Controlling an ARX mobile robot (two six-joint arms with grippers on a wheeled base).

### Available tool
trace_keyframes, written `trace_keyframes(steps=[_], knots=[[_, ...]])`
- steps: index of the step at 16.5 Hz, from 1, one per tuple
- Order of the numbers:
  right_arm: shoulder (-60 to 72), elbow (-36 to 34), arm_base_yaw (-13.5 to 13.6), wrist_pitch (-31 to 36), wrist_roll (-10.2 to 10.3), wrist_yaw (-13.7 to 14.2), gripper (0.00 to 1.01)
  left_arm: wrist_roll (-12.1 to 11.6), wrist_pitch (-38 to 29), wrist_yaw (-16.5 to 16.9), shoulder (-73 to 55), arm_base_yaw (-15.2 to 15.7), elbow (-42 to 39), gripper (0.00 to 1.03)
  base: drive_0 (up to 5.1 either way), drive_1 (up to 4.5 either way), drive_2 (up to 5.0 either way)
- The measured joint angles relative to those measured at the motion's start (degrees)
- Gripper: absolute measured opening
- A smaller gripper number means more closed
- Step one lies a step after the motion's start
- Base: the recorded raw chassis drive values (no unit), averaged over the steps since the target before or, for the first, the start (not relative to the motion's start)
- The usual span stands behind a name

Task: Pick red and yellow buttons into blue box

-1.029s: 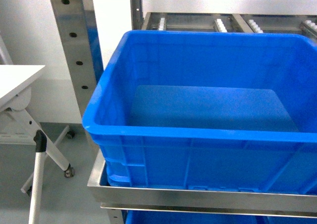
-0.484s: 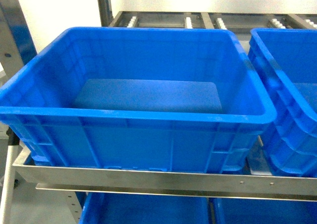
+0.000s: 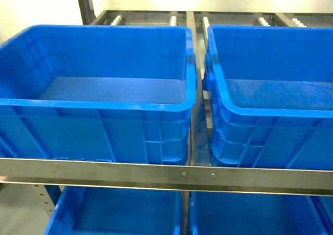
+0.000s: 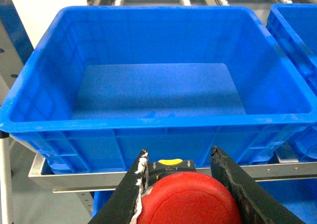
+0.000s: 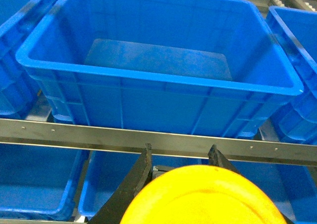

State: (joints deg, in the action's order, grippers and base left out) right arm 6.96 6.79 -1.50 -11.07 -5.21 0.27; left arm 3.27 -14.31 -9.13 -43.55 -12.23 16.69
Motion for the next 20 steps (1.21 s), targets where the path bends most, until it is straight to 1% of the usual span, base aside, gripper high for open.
trace_keyframes(steps=[4,13,18,20], knots=[[0.0,0.0,0.0,-0.07,0.0,0.0,0.28,0.02,0.07,0.0,0.04,0.0,-0.02,0.31,4.9,-2.04,-2.8],[-0.02,0.0,0.0,0.04,0.0,0.0,0.28,0.0,-0.07,0.04,0.04,0.0,0.0,0.31,4.0,0.43,-4.6],[0.02,0.0,0.0,-0.04,0.0,0.17,0.28,0.0,-0.02,0.15,-0.22,-0.04,0.0,0.31,0.2,0.2,0.2],[0.02,0.0,0.0,-0.02,0.0,0.17,0.28,0.02,0.11,0.13,-0.15,-0.04,0.0,0.31,0.2,3.12,-2.7]])
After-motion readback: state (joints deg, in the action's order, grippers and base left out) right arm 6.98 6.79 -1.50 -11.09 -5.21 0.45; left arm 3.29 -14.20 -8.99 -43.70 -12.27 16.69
